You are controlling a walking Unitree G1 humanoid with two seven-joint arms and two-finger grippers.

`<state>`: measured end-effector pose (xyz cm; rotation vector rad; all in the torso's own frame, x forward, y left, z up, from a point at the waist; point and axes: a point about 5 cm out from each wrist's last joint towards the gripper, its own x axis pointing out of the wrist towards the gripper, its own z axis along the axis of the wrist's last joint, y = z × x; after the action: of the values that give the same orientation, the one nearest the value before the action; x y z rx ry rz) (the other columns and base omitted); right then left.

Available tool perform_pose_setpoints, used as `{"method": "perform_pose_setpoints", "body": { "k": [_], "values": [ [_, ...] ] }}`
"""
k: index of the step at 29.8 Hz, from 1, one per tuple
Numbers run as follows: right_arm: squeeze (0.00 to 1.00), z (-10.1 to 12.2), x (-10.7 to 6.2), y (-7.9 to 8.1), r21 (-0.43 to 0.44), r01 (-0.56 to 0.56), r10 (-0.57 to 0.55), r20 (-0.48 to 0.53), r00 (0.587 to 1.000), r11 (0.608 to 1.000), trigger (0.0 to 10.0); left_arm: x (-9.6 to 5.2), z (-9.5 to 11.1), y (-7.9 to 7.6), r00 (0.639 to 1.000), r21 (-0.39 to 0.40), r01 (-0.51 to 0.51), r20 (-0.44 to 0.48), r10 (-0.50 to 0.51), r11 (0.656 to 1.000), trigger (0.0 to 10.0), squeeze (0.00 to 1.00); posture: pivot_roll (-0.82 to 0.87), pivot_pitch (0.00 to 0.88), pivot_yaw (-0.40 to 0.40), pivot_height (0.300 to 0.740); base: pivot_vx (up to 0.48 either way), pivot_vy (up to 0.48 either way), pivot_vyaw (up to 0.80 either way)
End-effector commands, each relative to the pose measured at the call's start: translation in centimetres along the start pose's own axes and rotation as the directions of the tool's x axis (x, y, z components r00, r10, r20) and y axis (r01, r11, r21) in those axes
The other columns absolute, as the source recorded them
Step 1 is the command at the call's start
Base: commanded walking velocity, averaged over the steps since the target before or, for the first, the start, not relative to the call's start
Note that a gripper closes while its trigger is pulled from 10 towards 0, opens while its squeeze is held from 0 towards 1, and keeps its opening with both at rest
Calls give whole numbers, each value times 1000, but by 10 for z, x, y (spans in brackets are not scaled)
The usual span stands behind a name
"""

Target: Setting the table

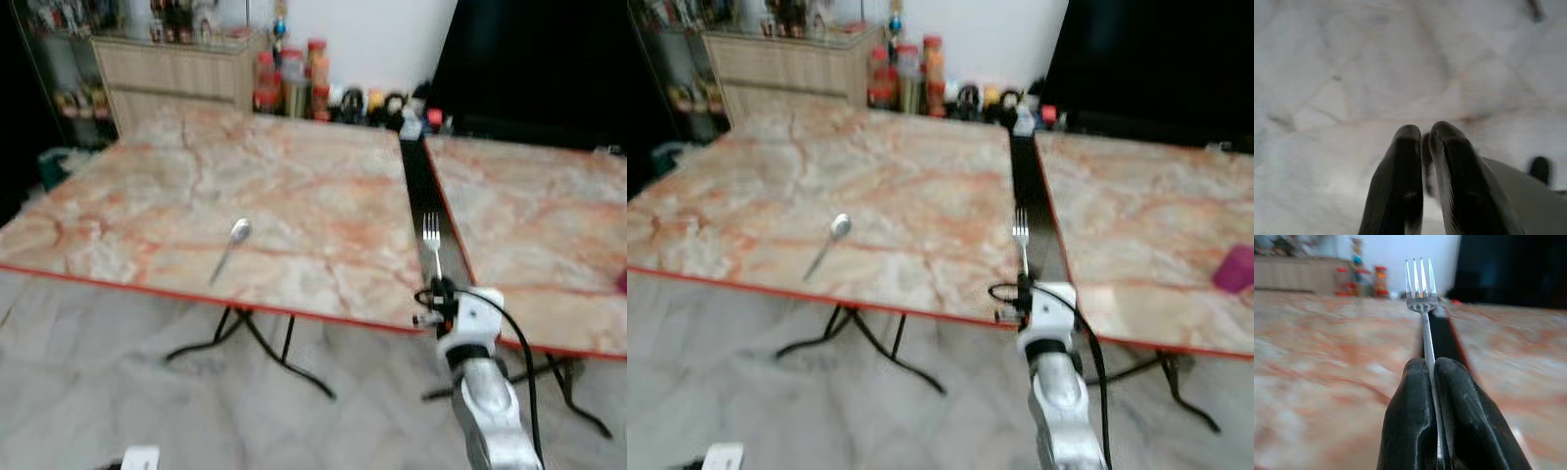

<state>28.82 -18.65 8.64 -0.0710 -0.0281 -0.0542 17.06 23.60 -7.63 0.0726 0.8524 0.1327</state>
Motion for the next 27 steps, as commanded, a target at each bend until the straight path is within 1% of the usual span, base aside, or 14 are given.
{"method": "perform_pose_setpoints", "body": {
  "k": [1,6,9,15,19,27],
  "values": [
    [0,1,-2,-5,9,25,-25,-2,1000,1000,10000,-1,-5,-4,1000,13,16,-19,-16,1000,10000,0,22,0,-62,740,0,-398,0],
    [0,-1,-6,-6,6,35,-35,-13,999,999,10000,0,-2,-5,1000,17,22,-13,-21,1000,10000,0,16,8,-59,740,0,-400,0],
    [0,-1,-6,-7,-1,39,-39,-15,999,999,10000,1,0,-5,1000,16,21,-10,-21,1000,10000,0,9,24,-59,740,0,-400,0],
    [0,0,-7,-8,-15,38,-38,-12,999,999,10000,1,0,-5,1000,14,21,-10,-21,1000,10000,0,9,26,-58,740,0,-398,0],
    [0,-1,-11,-16,1,88,-88,-24,996,996,10000,1,0,-7,1000,7,24,-15,-24,1000,10000,0,-8,39,-48,740,0,-380,144],
    [0,-4,-18,-23,-3,116,-117,-37,993,993,10000,3,4,-9,999,12,32,-8,-32,999,10000,0,-23,46,-41,740,0,-376,0]
  ]
}}
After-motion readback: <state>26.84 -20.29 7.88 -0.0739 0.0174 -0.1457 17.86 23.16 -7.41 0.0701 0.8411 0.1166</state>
